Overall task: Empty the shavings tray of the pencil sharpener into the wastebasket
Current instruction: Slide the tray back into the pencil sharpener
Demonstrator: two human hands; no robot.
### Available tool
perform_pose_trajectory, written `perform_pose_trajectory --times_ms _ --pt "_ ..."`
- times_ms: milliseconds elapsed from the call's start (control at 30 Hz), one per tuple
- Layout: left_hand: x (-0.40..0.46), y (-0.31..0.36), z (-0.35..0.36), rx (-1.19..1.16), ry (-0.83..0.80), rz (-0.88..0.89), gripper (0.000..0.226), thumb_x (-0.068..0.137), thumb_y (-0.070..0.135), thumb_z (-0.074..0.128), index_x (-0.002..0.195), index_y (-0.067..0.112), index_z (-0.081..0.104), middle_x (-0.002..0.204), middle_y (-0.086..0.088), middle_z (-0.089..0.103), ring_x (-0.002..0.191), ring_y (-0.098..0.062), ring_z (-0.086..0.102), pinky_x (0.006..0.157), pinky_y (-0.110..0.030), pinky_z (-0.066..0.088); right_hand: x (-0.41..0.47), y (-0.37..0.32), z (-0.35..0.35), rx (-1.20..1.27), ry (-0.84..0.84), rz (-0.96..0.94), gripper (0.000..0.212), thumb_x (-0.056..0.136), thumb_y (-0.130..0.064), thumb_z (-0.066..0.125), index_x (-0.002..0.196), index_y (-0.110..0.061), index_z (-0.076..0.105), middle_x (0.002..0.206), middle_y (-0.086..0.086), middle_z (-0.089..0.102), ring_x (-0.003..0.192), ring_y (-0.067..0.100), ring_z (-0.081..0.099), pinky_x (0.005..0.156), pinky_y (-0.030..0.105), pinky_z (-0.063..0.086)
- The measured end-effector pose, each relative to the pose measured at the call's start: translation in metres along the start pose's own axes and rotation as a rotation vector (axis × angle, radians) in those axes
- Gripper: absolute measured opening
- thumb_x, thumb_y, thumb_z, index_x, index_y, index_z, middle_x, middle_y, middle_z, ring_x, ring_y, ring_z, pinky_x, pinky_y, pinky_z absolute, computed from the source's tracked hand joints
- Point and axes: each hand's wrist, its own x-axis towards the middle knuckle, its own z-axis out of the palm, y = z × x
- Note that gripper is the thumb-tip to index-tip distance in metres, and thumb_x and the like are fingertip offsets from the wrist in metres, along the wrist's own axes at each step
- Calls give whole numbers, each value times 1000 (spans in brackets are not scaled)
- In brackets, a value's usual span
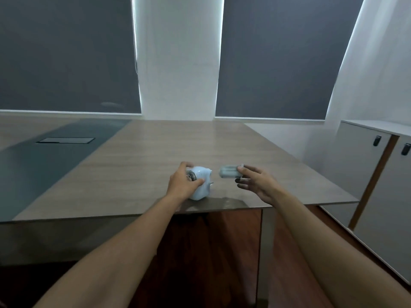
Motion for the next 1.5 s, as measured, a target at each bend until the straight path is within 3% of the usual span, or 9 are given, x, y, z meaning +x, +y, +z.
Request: perform_pose_trajectory --times_ms 133,233,467,633,767,1000,1233,1300,1500 --pt "5 1 -11 -314 11 -184 38 79 35 74 110 21 57 112 -11 62 99 -31 65 67 -43 61 0 -5 14 58 -81 27 51 88 -25 71 124 7 57 97 21 66 77 28 70 68 32 58" --pt "7 4 -21 -464 24 -243 34 86 36 65 111 14 59 112 -11 62 95 -31 63 74 -50 61 -7 -7 27 86 -131 60 41 91 -26 67 116 6 60 92 21 67 78 29 69 67 30 60" --pt "1 14 -38 -616 -30 -253 7 89 27 60 91 21 63 98 -6 61 81 -26 59 56 -33 50 -13 -6 48 58 -165 101 31 89 -24 69 107 1 65 91 20 66 76 29 67 72 32 61" --pt "2 16 -46 -545 -58 -190 14 85 29 64 95 19 64 102 -7 64 84 -26 61 61 -34 52 -15 -7 52 10 -191 94 36 87 -21 72 112 4 63 90 19 66 73 26 67 73 31 61" --pt "0 24 -45 -525 -57 -139 19 83 28 68 99 18 63 102 -7 63 87 -27 62 61 -35 53 -17 -6 72 -37 -232 74 36 79 -23 79 103 -2 62 93 18 67 73 26 68 75 34 60" --pt "3 31 -54 -475 54 -133 40 81 32 75 115 14 62 119 -10 64 103 -29 66 74 -41 58 -19 -5 98 -83 -162 53 48 93 -44 59 113 -2 68 107 15 69 90 27 67 72 36 58" --pt "-3 16 -70 -404 138 -103 36 66 34 87 90 32 61 96 -4 66 98 -29 69 81 -48 61 -19 1 115 -210 -234 102 56 90 -55 56 121 -10 68 116 11 70 88 27 66 74 37 58" --pt "-5 9 -77 -368 162 -98 37 62 36 88 87 34 60 93 -2 67 95 -27 70 83 -47 60 -19 5 125 -246 -262 104 57 89 -58 55 122 -13 67 118 10 70 91 28 67 73 37 59" --pt "-10 -12 -107 -172 297 -83 49 63 35 88 104 24 63 101 -2 66 90 -20 64 79 -31 54 -19 18 167 -313 -294 107 54 92 -55 53 128 -15 59 121 9 66 99 31 67 74 39 59"
